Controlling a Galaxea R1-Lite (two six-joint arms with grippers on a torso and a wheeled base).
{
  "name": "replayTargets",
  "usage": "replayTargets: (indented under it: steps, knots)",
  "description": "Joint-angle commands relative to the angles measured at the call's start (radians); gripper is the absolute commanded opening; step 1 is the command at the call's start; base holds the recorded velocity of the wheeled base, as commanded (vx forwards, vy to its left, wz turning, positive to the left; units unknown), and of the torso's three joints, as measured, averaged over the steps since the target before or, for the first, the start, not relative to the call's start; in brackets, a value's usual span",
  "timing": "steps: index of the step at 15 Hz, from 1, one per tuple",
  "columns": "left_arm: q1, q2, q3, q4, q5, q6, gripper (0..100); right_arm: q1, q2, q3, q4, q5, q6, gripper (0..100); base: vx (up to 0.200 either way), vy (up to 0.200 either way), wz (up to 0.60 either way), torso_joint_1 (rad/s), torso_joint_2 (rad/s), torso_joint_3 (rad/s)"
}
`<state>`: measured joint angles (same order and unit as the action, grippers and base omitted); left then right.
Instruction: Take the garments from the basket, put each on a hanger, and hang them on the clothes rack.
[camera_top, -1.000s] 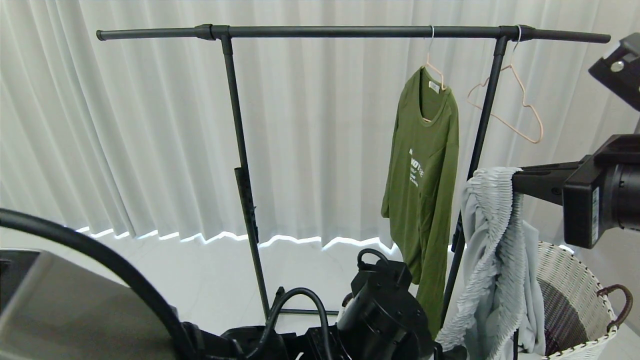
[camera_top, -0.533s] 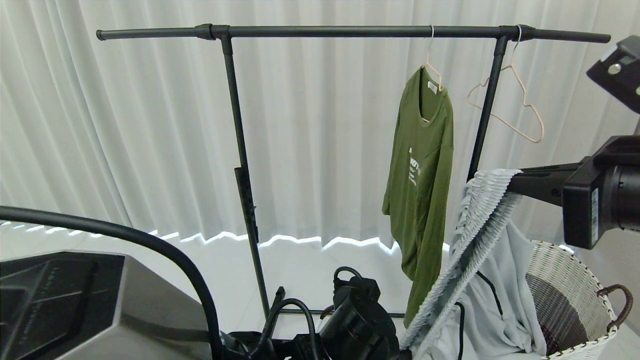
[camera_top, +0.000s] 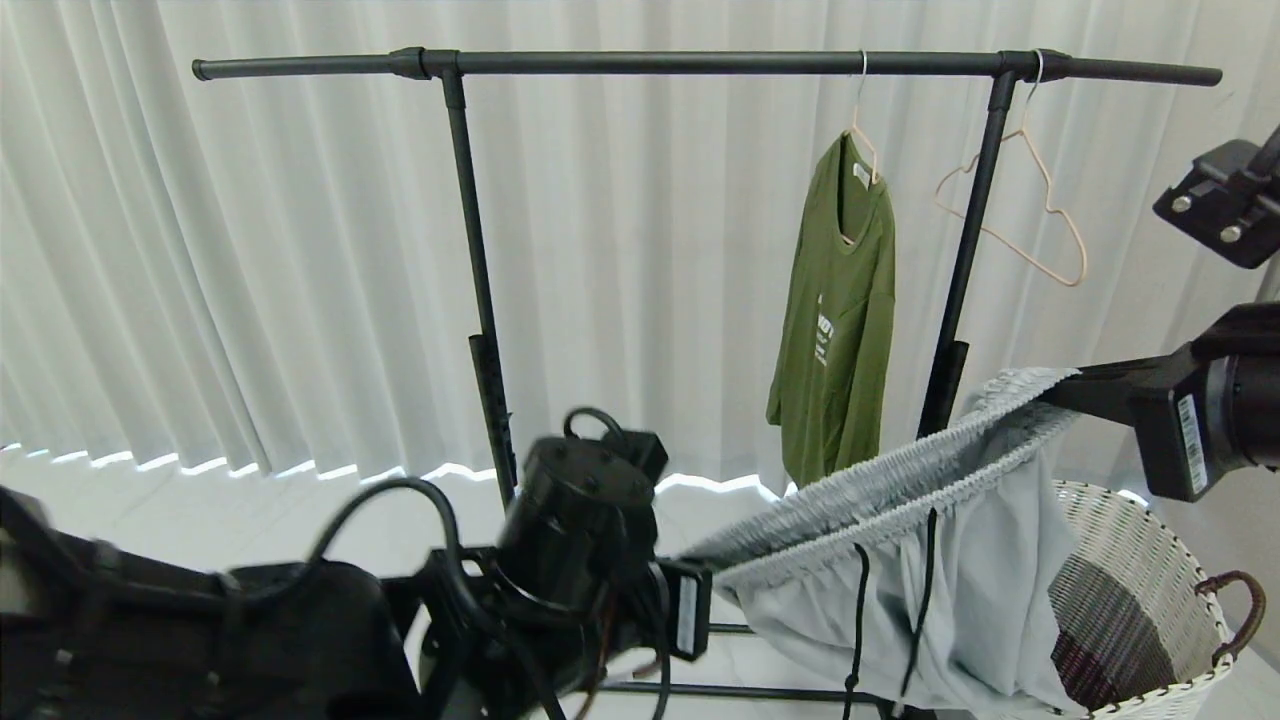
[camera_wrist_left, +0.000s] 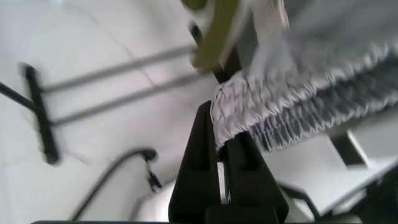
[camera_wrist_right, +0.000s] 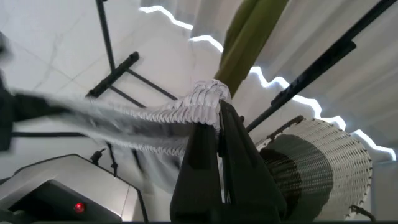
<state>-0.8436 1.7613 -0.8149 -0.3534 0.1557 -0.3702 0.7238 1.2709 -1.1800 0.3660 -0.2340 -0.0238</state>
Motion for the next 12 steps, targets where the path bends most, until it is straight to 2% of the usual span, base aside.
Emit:
replayTargets:
  steps: [1,4,5,6,7,10,12]
  knots:
    - [0.123,-0.224,-0.216,0.191,0.004,0.030,0,-0.001,0.028,-0.023,-0.001,0.025,-0.001,0,0.000,0.000,0.00,0.000,0.00,0.000]
    - [0.156,-0.290,-0.440,0.393,0.004,0.033,0,0.020,0.068,-0.118,-0.002,0.053,0.001,0,0.000,0.000,0.00,0.000,0.00,0.000]
    - [0.156,-0.335,-0.558,0.593,0.005,0.033,0,0.028,0.087,-0.181,-0.002,0.082,-0.001,0,0.000,0.000,0.00,0.000,0.00,0.000]
    - [0.156,-0.356,-0.603,0.679,0.007,0.033,0,0.031,0.088,-0.216,-0.002,0.093,-0.002,0,0.000,0.000,0.00,0.000,0.00,0.000]
    - [0.156,-0.376,-0.622,0.705,0.010,0.045,0,0.042,0.088,-0.242,-0.002,0.098,-0.005,0,0.000,0.000,0.00,0.000,0.00,0.000]
    - [0.156,-0.451,-0.626,0.760,0.031,0.232,0,0.055,0.078,-0.299,-0.002,0.098,-0.019,0,0.000,0.000,0.00,0.000,0.00,0.000]
    - [0.155,-0.451,-0.642,0.758,0.070,0.303,0,0.055,0.067,-0.331,0.001,0.096,-0.027,0,0.000,0.000,0.00,0.000,0.00,0.000]
